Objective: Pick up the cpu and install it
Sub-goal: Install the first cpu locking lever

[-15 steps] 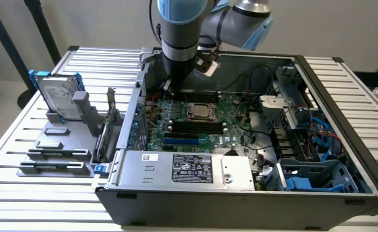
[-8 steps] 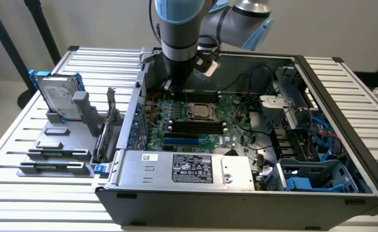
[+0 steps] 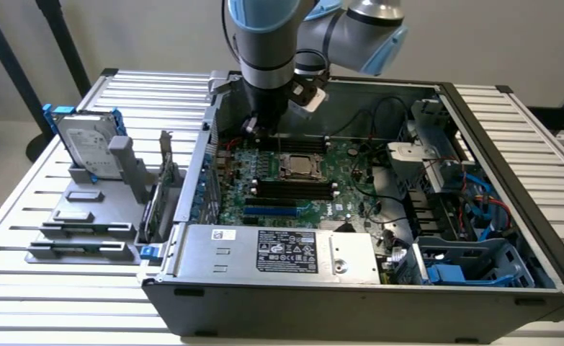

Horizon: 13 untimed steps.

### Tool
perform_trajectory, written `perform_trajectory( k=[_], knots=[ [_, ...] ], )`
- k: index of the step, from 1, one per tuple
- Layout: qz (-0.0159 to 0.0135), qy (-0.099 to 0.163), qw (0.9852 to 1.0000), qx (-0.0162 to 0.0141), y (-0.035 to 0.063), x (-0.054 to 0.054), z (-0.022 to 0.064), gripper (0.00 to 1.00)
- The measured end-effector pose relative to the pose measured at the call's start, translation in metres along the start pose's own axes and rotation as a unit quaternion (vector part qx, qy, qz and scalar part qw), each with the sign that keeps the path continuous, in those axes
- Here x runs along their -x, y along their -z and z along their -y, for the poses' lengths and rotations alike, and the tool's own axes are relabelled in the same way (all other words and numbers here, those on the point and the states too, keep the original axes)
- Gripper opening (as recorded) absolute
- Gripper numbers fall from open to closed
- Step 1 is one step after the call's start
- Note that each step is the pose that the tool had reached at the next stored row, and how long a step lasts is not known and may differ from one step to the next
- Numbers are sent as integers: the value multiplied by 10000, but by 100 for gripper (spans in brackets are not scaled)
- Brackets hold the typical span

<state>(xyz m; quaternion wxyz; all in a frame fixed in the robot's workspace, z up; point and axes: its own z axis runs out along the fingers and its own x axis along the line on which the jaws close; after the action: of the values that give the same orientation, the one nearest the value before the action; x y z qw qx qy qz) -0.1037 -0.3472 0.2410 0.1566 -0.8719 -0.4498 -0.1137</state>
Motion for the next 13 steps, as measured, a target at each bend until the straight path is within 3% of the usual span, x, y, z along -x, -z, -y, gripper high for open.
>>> perform_trajectory(
  k=[13],
  knots=[
    [-189,-10,9994,277,0,-1,-2,11]
  ],
)
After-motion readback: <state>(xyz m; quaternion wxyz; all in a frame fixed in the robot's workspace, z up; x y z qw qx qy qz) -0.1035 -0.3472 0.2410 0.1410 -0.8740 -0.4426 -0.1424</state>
